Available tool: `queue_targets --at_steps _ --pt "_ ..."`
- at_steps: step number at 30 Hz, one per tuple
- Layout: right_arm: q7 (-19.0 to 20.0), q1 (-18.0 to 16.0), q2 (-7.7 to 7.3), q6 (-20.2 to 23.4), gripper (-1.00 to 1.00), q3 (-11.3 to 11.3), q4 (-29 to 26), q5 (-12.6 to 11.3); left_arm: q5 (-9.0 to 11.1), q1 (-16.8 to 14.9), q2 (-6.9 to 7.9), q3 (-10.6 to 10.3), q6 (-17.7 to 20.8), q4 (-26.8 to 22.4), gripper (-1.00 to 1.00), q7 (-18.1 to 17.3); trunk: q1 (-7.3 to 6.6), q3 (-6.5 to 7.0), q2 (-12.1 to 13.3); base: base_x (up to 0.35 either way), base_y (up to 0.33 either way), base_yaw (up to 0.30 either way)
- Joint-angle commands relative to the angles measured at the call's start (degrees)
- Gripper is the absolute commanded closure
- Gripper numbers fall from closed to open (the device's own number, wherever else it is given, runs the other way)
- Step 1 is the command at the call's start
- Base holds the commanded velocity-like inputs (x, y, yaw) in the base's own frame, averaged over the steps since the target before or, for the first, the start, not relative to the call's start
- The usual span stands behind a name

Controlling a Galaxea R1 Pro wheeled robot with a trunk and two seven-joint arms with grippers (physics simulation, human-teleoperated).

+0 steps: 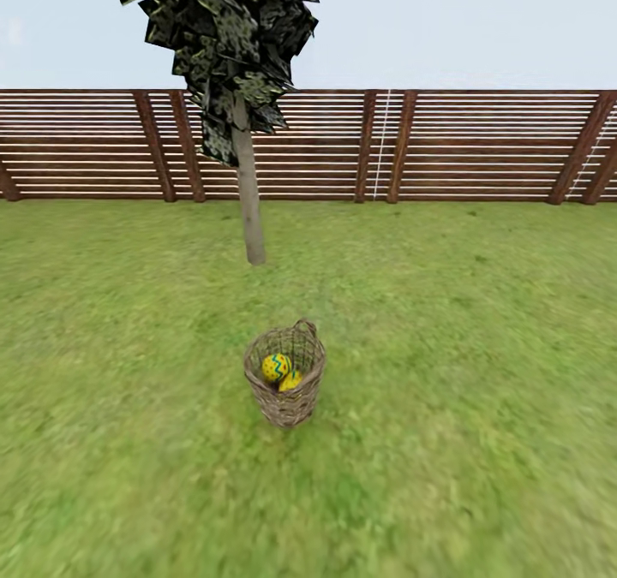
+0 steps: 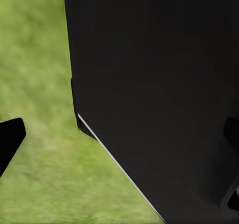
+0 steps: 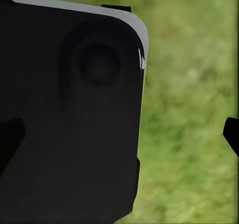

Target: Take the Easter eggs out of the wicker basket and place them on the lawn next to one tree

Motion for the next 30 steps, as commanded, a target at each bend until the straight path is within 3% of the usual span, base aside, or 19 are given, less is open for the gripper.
queue_targets --at_steps 1,30 --pt "-0.03 -0.05 -0.03 -0.22 -1.0 0.06 -0.03 0.22 0.07 0.01 0.0 0.03 -0.07 -0.09 -1.0 0.02 0.03 -0.04 -0.01 0.335 0.0 0.0" --pt "-0.31 -0.05 -0.08 -0.25 -1.0 0.11 -0.72 0.29 0.09 0.01 -0.02 0.12 -0.07 -0.11 -1.0 0.46 0.03 -0.04 -0.01 0.335 0.0 0.0"
